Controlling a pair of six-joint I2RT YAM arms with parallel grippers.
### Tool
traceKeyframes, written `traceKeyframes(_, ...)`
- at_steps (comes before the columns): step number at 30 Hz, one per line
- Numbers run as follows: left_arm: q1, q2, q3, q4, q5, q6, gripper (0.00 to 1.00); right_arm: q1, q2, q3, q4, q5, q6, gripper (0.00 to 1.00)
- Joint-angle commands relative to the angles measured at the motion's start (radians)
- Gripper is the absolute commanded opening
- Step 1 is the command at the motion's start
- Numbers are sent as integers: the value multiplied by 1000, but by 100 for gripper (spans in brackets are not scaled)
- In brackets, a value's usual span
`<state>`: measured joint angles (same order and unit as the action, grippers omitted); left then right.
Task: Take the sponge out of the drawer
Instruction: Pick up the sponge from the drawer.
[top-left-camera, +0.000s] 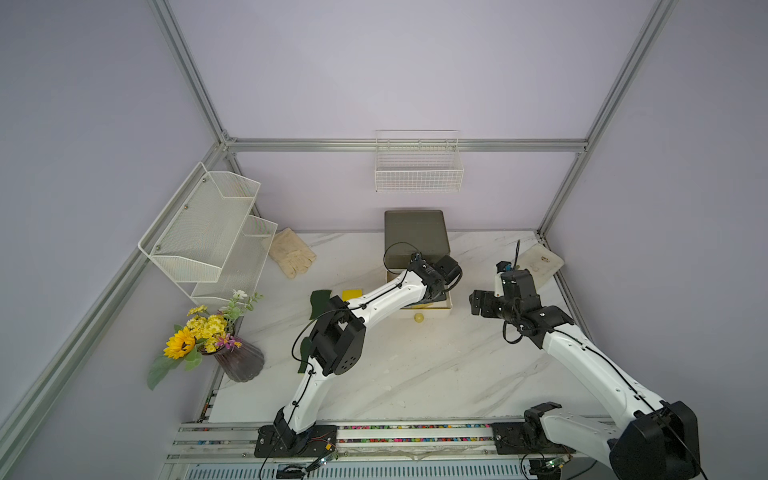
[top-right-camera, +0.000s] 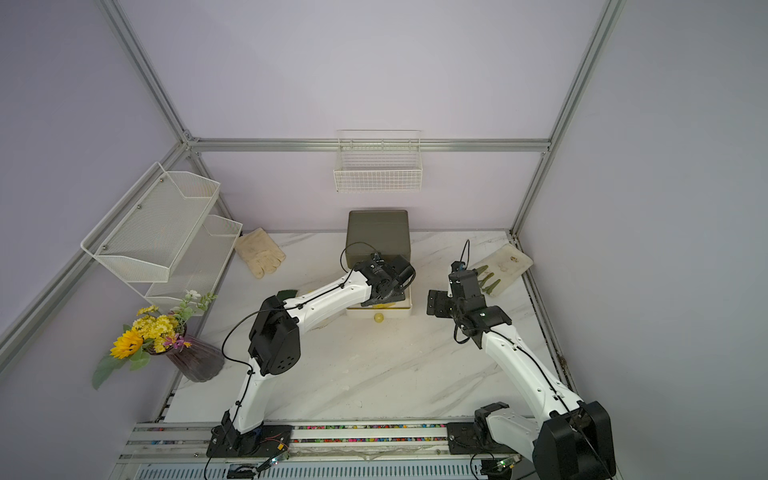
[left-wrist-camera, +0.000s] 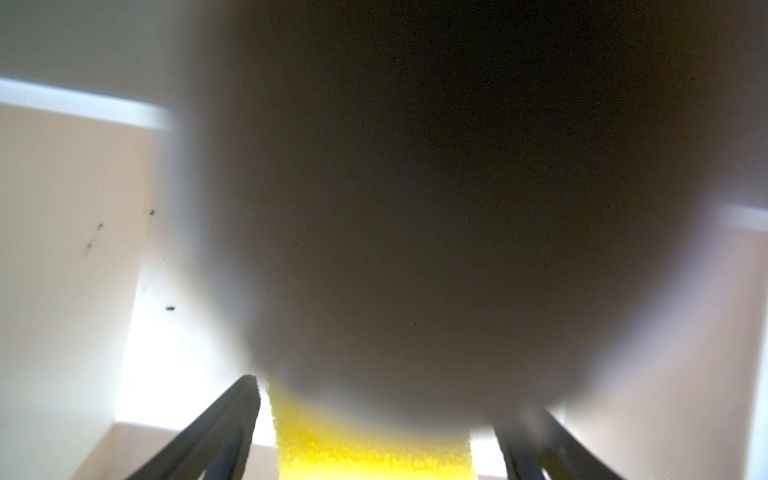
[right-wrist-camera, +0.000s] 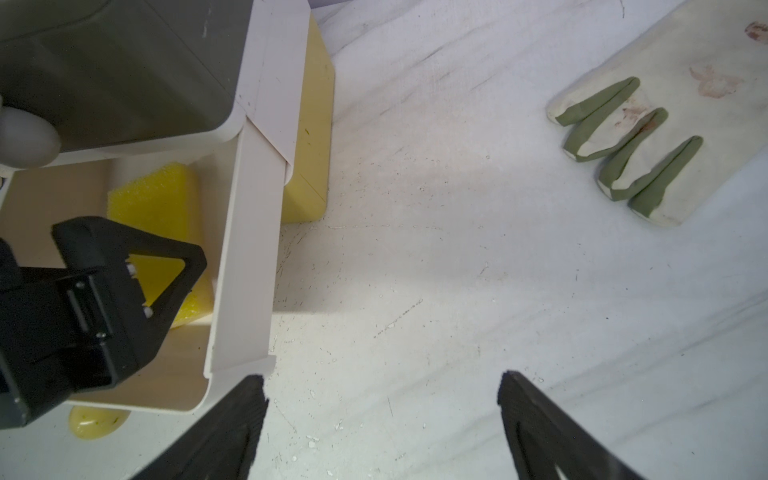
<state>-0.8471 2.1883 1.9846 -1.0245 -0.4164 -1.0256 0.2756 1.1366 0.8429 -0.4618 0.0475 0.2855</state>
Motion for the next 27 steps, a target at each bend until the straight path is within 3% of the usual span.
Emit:
traceKeyframes(1, 5, -4, -33, -35, 38, 6, 88, -4, -19, -10, 29, -9, -9, 92)
traceKeyframes(27, -23, -41, -78, -29, 32, -43, 82, -4, -11, -10, 35, -17, -11, 92)
